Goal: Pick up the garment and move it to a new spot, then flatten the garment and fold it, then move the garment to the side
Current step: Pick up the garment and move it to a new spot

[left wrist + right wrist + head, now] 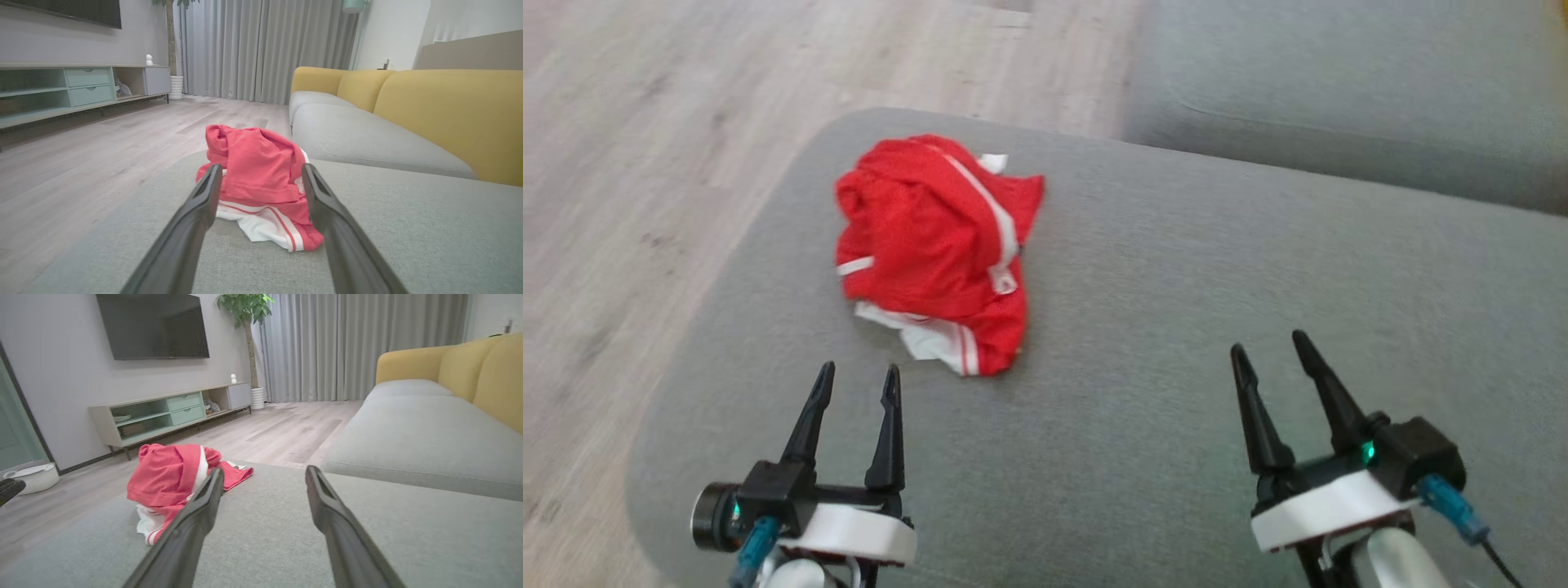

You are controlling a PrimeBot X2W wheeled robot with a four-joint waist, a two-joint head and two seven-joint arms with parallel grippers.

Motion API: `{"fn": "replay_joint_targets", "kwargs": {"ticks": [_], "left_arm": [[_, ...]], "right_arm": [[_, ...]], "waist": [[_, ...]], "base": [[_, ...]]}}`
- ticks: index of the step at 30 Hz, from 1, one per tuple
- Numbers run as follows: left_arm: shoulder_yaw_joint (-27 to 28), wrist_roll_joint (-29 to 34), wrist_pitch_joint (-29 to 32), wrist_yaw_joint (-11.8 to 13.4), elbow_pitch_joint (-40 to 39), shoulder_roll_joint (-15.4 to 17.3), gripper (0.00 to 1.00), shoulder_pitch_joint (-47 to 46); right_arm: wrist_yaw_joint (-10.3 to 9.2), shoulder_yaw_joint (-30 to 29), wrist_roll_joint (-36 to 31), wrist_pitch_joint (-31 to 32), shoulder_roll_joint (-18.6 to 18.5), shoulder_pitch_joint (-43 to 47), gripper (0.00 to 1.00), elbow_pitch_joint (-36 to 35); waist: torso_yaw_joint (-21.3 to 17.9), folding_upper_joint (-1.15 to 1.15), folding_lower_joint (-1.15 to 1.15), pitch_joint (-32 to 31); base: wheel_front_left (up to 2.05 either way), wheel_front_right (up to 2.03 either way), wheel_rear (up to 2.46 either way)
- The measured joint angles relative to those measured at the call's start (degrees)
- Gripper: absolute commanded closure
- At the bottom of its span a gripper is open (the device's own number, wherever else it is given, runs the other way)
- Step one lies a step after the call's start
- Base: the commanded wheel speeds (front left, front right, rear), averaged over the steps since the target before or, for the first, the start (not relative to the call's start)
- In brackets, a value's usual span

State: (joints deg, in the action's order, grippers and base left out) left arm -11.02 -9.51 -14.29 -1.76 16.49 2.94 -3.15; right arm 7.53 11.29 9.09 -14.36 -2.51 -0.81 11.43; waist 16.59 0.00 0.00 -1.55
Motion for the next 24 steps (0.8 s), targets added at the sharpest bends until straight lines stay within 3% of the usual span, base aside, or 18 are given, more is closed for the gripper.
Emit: {"fn": "replay_joint_targets", "kwargs": {"ticks": [11,20,24], "left_arm": [[0.30,0.82,0.00,-0.77,0.03,0.01,0.00,0.23],[0.67,2.02,0.00,-2.21,1.86,0.38,0.00,-0.76],[-0.32,1.76,1.35,-4.16,6.44,1.79,0.00,-8.17]], "right_arm": [[0.00,1.11,0.60,0.00,0.01,1.47,0.00,0.20],[0.00,2.15,0.56,0.00,0.01,1.37,0.00,0.14],[0.00,2.22,-0.23,0.00,0.00,0.39,0.00,0.14]], "waist": [[6.03,0.00,0.00,-0.80],[4.83,0.00,0.00,1.06],[3.25,0.00,0.00,3.53]], "base": [[0.00,0.00,0.00],[0.00,0.00,0.00],[0.00,0.00,0.00]]}}
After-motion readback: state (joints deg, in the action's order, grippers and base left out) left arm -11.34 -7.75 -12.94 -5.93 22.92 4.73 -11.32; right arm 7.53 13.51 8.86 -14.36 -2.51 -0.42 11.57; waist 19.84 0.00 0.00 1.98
